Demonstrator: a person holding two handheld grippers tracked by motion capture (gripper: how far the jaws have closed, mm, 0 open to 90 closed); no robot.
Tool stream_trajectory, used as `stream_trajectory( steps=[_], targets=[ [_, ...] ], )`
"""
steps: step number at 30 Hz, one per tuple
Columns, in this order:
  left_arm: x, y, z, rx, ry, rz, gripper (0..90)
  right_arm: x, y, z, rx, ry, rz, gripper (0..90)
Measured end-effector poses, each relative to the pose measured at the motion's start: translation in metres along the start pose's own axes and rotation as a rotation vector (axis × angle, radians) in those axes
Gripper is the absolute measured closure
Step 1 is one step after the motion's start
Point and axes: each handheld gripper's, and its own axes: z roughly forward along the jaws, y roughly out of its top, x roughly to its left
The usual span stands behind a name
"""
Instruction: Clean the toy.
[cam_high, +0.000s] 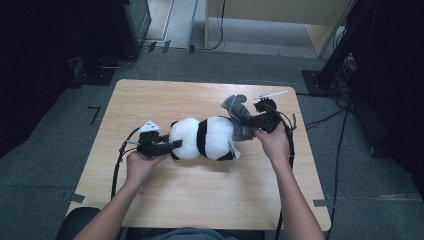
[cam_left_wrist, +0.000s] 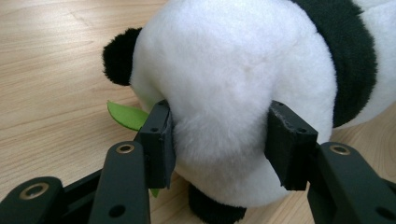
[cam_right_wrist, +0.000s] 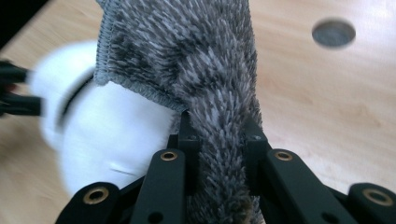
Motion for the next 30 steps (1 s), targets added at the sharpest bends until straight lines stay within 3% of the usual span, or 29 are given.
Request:
stream_trajectory(
  steps=[4, 7, 14, 23, 27, 30],
  targets=[
    [0.0, 0.0, 0.0, -0.003, 0.0, 0.0, 48.9, 0.023, 0.016, -0.013, -0.046, 0.048, -0.051, 77.3],
    [-0.001, 0.0, 0.0, -0.004, 0.001, -0.001, 48.9, 0.044, 0.027, -0.009, -0.041, 0.091, -0.086, 77.3],
    [-0.001, 0.0, 0.0, -0.006, 0.005, 0.004, 48.9, 0.09, 0.041, 0.032, 0.034, 0.172, -0.15, 77.2],
    [-0.003, 0.0, -0.001, -0.011, 0.01, 0.004, 48.9, 0.134, 0.044, 0.086, 0.103, 0.277, -0.167, 77.1],
    [-0.004, 0.0, -0.002, -0.012, 0.015, 0.002, 48.9, 0.141, 0.039, 0.108, 0.141, 0.276, -0.171, 77.1],
    [-0.003, 0.0, -0.001, -0.009, 0.017, 0.0, 49.0, 0.143, 0.034, 0.115, 0.162, 0.229, -0.194, 76.8]
  ],
)
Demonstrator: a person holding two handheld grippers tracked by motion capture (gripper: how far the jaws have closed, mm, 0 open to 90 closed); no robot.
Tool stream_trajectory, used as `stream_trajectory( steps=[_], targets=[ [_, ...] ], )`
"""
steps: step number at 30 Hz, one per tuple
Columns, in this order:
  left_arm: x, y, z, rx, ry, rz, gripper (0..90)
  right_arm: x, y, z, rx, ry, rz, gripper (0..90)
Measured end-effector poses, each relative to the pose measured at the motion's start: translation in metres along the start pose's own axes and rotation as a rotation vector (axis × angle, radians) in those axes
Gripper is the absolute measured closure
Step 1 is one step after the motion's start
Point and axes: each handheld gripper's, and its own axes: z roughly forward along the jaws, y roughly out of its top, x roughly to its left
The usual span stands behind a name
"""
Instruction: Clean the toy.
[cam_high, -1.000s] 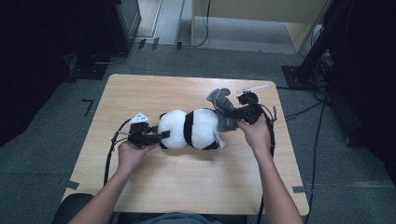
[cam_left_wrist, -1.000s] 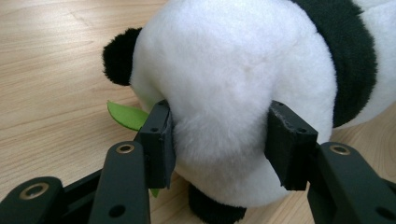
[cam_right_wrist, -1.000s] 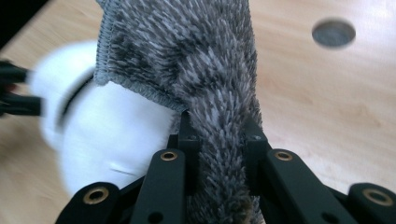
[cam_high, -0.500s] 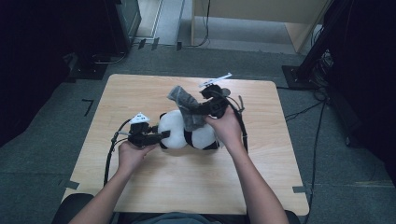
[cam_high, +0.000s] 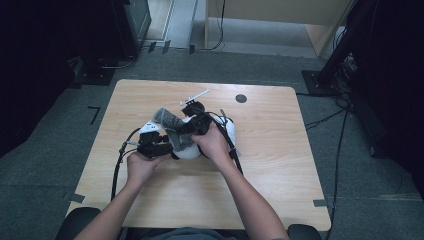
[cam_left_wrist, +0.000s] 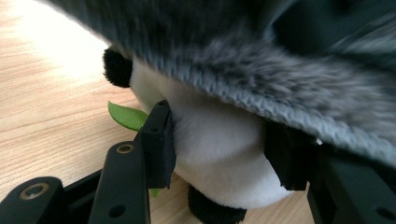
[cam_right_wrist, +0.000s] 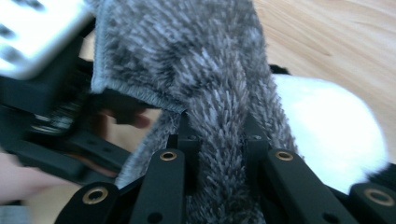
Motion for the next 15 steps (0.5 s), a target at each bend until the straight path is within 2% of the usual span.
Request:
stream_trajectory(
  steps=[2, 6, 9, 11, 15],
  targets=[
    [0.0, 0.0, 0.0, 0.003, 0.0, -0.001, 49.2, -0.002, -0.003, -0.001, -0.011, -0.002, -0.006, 76.6],
    [0.001, 0.002, 0.0, 0.02, -0.001, -0.019, 50.0, -0.007, -0.008, -0.009, -0.006, -0.047, -0.033, 76.3],
    [0.001, 0.002, 0.001, 0.02, 0.0, -0.009, 50.4, -0.013, -0.015, -0.02, 0.0, -0.088, -0.044, 76.0],
    [0.001, 0.002, 0.001, 0.019, -0.002, -0.007, 50.6, -0.018, -0.019, -0.028, -0.003, -0.112, -0.035, 75.9],
    [0.0, 0.003, 0.001, 0.018, 0.001, 0.001, 50.8, -0.032, -0.027, -0.044, -0.021, -0.116, -0.001, 75.9]
  ],
)
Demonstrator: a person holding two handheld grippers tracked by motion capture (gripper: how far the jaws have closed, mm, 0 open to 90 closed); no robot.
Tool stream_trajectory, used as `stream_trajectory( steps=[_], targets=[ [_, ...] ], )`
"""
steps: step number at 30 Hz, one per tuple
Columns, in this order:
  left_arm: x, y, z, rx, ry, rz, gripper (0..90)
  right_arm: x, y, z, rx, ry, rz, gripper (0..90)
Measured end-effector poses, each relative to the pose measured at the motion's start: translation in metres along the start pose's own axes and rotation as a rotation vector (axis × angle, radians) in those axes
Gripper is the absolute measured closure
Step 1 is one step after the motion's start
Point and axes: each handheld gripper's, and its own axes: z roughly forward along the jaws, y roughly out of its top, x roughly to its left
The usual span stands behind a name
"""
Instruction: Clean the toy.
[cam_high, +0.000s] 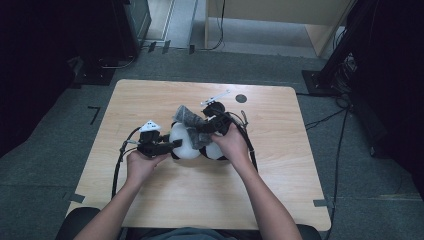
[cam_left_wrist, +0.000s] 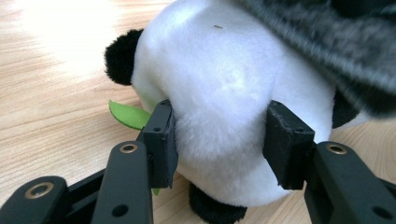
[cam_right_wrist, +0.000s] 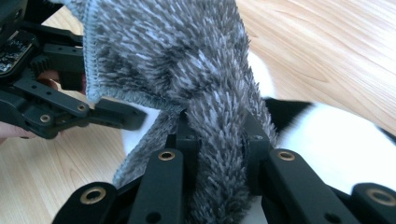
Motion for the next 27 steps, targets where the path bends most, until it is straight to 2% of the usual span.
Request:
stream_trajectory(
  steps=[6, 10, 17, 20, 27],
  targets=[
    [0.001, 0.0, 0.0, 0.004, -0.002, 0.003, 50.8, -0.018, -0.006, -0.021, -0.039, -0.024, 0.04, 74.4],
    [0.001, 0.0, 0.0, 0.004, -0.002, 0.006, 50.8, -0.033, -0.014, -0.036, -0.056, -0.036, 0.089, 74.7],
    [0.001, -0.001, 0.0, 0.002, -0.002, 0.007, 50.8, -0.052, -0.029, -0.052, -0.073, -0.05, 0.141, 76.5],
    [0.001, -0.001, 0.0, 0.002, -0.002, 0.009, 50.8, -0.056, -0.034, -0.056, -0.074, -0.041, 0.15, 77.9],
    [0.001, -0.001, 0.0, 0.001, -0.004, 0.007, 50.8, -0.063, -0.04, -0.064, -0.064, -0.057, 0.169, 79.4]
  ],
)
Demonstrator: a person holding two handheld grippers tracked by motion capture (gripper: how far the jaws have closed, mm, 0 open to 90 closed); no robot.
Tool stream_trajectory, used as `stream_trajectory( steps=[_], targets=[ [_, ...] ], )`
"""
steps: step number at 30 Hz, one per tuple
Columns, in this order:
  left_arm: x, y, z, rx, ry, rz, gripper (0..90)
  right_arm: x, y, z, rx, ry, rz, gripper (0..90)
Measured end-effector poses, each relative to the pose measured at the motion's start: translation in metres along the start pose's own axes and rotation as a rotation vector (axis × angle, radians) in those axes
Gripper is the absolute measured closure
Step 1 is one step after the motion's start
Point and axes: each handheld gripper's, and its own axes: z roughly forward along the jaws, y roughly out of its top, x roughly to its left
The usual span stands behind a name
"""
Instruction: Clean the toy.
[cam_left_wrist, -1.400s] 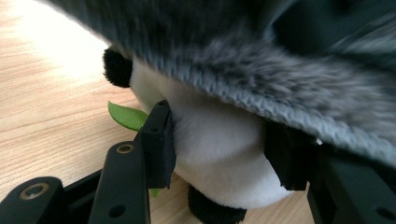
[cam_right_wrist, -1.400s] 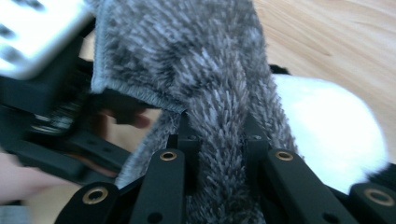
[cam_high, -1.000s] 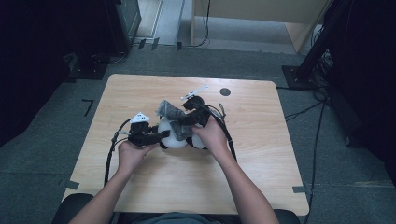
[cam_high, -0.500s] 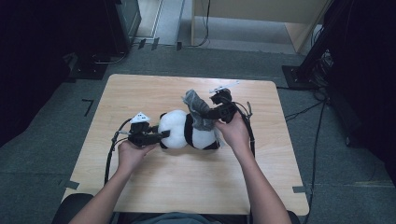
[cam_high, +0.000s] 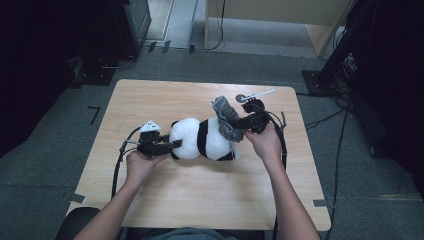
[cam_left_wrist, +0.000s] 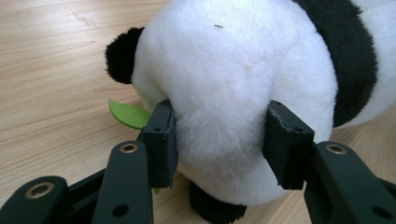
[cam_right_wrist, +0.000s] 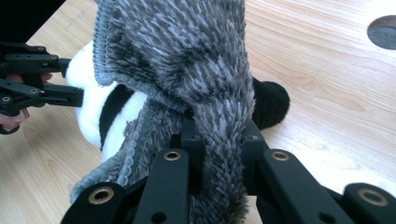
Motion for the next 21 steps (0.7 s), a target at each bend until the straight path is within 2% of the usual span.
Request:
stream_trajectory(
  steps=[8, 17, 21],
  targets=[
    [0.0, 0.0, 0.0, 0.0, -0.004, -0.001, 50.9, -0.012, -0.008, -0.006, -0.002, -0.035, 0.021, 79.2],
    [0.002, -0.001, 0.0, -0.003, -0.011, 0.003, 51.0, -0.019, -0.014, -0.008, 0.004, -0.049, 0.042, 79.3],
    [0.002, -0.002, -0.001, -0.002, -0.013, 0.002, 50.9, -0.026, -0.018, -0.014, -0.023, -0.041, 0.071, 79.3]
  ],
)
